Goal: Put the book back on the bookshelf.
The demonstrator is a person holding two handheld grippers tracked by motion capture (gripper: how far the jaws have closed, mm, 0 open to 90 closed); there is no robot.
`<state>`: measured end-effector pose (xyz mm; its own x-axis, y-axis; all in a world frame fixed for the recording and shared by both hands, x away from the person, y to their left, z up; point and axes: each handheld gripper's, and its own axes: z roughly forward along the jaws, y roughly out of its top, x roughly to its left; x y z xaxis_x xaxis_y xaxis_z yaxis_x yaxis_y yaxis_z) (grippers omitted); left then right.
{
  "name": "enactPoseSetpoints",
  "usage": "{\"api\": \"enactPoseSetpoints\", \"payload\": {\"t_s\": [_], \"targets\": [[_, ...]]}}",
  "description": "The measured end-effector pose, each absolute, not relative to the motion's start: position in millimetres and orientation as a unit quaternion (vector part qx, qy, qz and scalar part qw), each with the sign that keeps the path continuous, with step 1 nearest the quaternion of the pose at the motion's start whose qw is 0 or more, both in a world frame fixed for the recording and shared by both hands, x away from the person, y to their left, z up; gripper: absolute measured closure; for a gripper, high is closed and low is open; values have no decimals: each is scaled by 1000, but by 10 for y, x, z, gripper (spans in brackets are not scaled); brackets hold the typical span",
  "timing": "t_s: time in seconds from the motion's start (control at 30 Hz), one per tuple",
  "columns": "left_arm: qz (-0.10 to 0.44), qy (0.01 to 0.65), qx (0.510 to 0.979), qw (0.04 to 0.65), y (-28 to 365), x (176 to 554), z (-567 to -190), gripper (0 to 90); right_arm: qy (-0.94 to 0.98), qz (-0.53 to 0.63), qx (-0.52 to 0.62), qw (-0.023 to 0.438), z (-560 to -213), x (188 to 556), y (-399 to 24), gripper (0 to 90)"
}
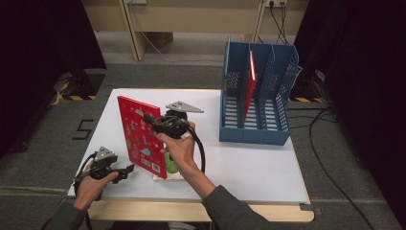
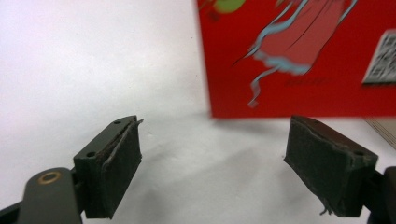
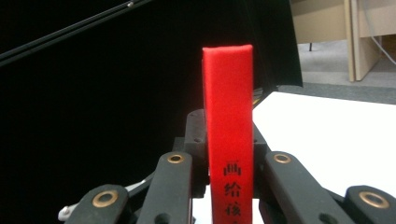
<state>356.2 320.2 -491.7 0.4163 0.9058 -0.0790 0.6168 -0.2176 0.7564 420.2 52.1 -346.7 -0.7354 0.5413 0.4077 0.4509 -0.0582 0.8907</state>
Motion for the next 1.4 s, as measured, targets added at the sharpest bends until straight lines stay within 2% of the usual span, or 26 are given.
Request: {"api": "enactPoseSetpoints", "payload": {"t_s": [0.33, 0.53, 1.07, 1.4], "targets": [[191, 503, 757, 371, 3194, 3572, -4921, 173, 673, 631, 380, 77, -3310, 4420, 193, 782], [192, 500, 761, 365, 3185, 3571, -4931, 173, 675, 628, 367, 122, -3332, 4471, 29, 782], [210, 485, 782, 330, 3156, 3583, -4970, 173, 682, 645, 317, 135, -3562, 4197, -293, 785], [196, 492, 779, 336, 3184, 3598, -4997, 163, 678, 647, 319, 139, -3638, 4130, -383, 785]]}}
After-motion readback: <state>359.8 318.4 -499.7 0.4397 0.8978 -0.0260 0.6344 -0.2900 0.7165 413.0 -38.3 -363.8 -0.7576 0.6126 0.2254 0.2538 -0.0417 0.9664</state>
